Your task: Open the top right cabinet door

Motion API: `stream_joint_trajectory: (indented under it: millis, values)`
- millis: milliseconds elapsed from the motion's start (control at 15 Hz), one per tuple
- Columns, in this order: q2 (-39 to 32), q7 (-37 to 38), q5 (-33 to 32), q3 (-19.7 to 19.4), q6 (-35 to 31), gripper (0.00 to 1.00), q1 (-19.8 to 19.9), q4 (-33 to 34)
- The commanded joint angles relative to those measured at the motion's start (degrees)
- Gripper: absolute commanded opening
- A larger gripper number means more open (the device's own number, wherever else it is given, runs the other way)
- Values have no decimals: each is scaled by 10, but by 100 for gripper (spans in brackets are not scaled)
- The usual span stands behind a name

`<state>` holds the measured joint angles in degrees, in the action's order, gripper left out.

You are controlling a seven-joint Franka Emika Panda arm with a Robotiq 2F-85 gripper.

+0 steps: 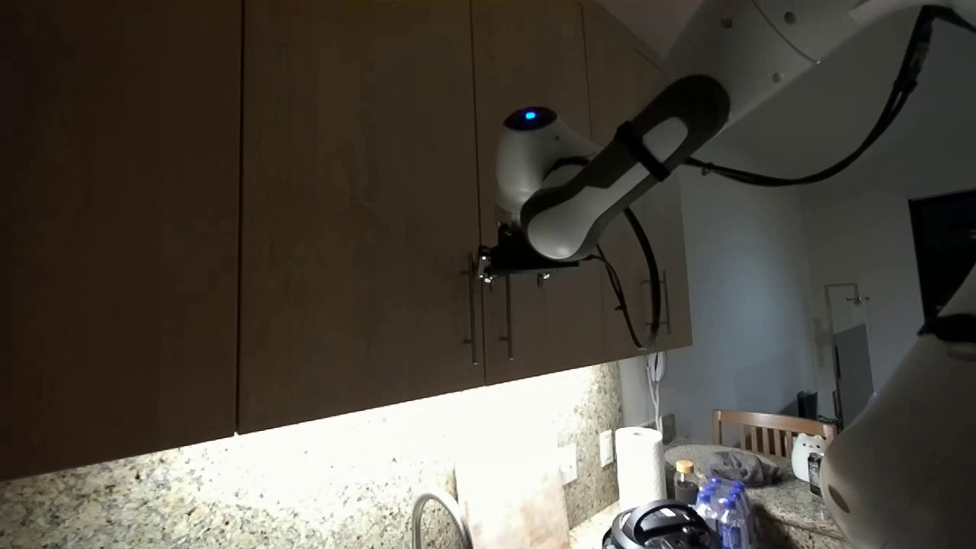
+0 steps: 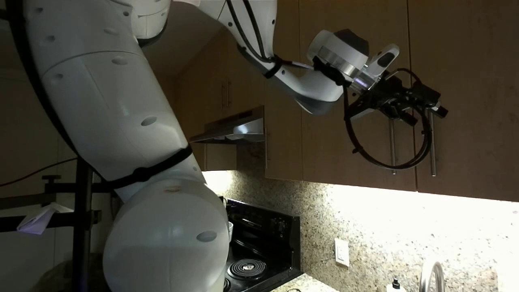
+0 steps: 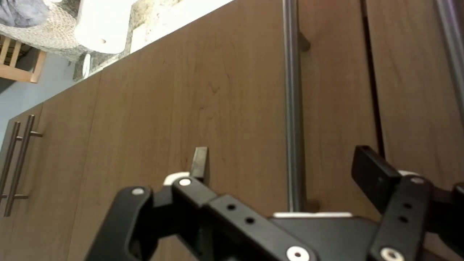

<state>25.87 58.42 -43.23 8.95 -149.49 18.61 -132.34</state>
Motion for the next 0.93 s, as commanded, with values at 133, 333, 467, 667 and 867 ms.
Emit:
stream_joint_trajectory:
  millis: [133,333,467,667,867]
  values:
    - [-66,7,-39,-23,2,100,-1,49]
    - [-83,19,-54,-35,6,100,0,65]
    - [-88,27,-59,-43,16,100,2,73]
    - [-91,32,-61,-50,27,100,0,76]
    - [-91,39,-63,-51,31,100,2,73]
